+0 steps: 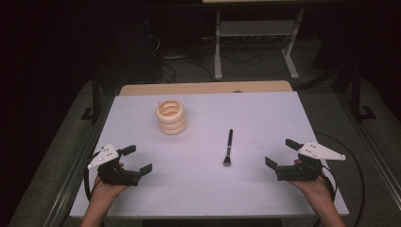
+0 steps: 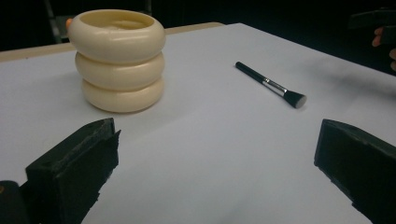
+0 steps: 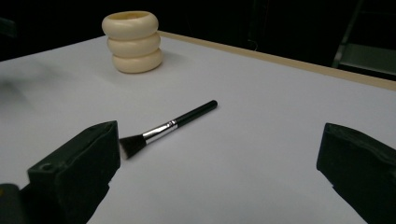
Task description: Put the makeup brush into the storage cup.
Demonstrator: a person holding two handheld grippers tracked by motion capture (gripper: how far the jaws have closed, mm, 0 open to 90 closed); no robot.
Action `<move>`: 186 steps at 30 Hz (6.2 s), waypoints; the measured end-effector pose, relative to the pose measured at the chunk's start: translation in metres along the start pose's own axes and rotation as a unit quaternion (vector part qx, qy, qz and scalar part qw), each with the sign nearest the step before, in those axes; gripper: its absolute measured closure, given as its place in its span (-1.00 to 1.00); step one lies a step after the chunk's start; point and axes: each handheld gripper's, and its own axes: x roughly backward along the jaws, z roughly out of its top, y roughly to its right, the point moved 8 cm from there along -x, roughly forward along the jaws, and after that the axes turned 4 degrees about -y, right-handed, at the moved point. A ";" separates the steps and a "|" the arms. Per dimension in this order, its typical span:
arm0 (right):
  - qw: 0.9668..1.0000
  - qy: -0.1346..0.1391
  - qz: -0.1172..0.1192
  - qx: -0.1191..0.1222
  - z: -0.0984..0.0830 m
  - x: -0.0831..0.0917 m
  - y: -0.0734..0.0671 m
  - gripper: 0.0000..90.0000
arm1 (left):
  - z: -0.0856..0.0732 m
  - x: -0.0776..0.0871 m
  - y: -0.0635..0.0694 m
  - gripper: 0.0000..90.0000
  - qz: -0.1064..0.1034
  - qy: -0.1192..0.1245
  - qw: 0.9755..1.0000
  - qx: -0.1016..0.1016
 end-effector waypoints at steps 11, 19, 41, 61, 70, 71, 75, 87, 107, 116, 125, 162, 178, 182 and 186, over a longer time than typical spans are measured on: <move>1.000 -0.007 0.004 0.009 0.005 -0.007 -0.001 -1.00 | -0.001 -0.007 0.006 -1.00 -0.004 0.002 1.000 -0.014; 1.000 -0.003 0.006 0.019 0.013 -0.011 -0.001 -1.00 | -0.001 -0.009 0.009 -1.00 -0.004 0.001 1.000 -0.024; 1.000 -0.003 0.018 0.023 0.025 -0.024 -0.001 -1.00 | -0.002 -0.006 0.007 -1.00 -0.003 0.000 1.000 -0.027; 0.997 -0.045 0.049 0.049 0.030 -0.043 -0.006 -1.00 | -0.003 -0.002 0.004 -1.00 0.001 0.001 1.000 -0.024; 0.992 -0.074 0.074 0.070 0.035 -0.054 -0.012 -1.00 | -0.003 -0.002 0.004 -1.00 0.001 0.000 1.000 -0.023; 0.992 -0.074 0.074 0.070 0.035 -0.054 -0.012 -1.00 | -0.003 -0.002 0.004 -1.00 0.001 0.001 1.000 -0.023; 0.990 -0.084 0.080 0.076 0.037 -0.058 -0.013 -1.00 | -0.003 -0.002 0.004 -1.00 0.000 0.001 1.000 -0.022; 0.987 -0.100 0.089 0.089 0.039 -0.069 -0.014 -1.00 | -0.003 -0.003 0.005 -1.00 -0.003 0.004 1.000 -0.021; 0.970 -0.156 0.139 0.124 0.041 -0.096 -0.025 -1.00 | -0.003 -0.003 0.005 -1.00 -0.006 0.004 1.000 -0.015; 0.958 -0.186 0.165 0.144 0.040 -0.110 -0.032 -1.00 | -0.003 -0.003 0.005 -1.00 -0.008 0.005 1.000 -0.017; 0.946 -0.209 0.175 0.174 0.039 -0.123 -0.031 -0.90 | -0.003 -0.004 0.006 -1.00 -0.010 0.005 1.000 -0.015; 0.886 -0.303 0.229 0.267 0.026 -0.158 -0.032 -0.52 | -0.003 -0.005 0.008 -1.00 -0.013 0.004 1.000 -0.015; 0.865 -0.319 0.245 0.298 0.018 -0.171 -0.035 -0.49 | -0.005 -0.006 0.007 -1.00 -0.016 0.001 1.000 -0.013; 0.861 -0.324 0.251 0.301 0.014 -0.174 -0.035 -0.49 | -0.005 -0.006 0.007 -1.00 -0.016 0.001 1.000 -0.013; 0.857 -0.328 0.254 0.307 0.011 -0.175 -0.035 -0.49 | -0.005 -0.006 0.007 -1.00 -0.016 0.001 1.000 -0.012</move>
